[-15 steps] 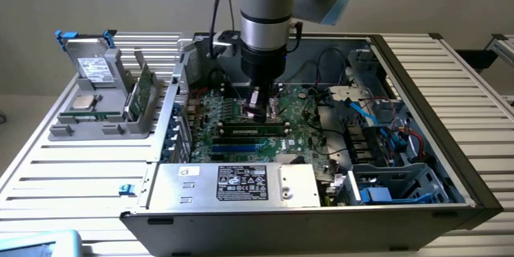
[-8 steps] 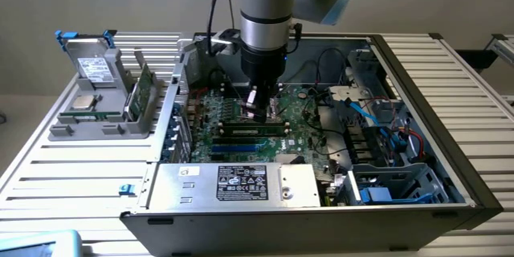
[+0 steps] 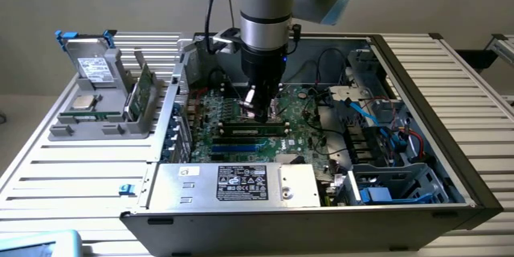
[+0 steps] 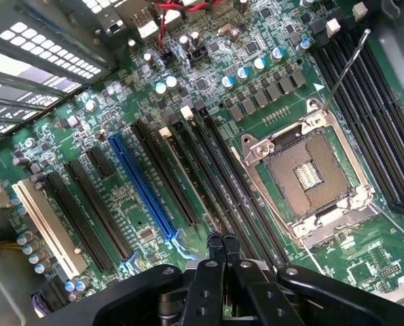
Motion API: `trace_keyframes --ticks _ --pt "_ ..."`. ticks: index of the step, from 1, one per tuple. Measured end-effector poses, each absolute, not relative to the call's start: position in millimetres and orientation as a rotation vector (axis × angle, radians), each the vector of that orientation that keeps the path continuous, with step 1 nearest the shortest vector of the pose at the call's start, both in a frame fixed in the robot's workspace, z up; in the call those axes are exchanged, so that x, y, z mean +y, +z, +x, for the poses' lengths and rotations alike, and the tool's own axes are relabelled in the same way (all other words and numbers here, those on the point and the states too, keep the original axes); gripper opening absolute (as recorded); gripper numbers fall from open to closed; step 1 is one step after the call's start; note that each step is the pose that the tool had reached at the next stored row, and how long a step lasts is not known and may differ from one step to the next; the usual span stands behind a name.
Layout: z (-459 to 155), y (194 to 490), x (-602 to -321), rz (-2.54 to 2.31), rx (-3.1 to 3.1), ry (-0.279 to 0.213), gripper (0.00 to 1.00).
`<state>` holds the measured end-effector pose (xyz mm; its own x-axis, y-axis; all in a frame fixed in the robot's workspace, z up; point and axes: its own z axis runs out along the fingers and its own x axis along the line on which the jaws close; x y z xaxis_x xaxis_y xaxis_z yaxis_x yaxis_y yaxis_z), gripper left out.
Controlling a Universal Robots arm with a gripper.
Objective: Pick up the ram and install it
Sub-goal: 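Press down the ram until it locks into place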
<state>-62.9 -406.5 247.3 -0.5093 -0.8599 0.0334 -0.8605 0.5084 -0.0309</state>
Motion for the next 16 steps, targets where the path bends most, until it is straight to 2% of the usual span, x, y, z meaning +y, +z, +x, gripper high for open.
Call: trace_keyframes --ticks 16 --pt "-62.9 247.3 -406.5 1.167 -2.895 0.065 0.11"
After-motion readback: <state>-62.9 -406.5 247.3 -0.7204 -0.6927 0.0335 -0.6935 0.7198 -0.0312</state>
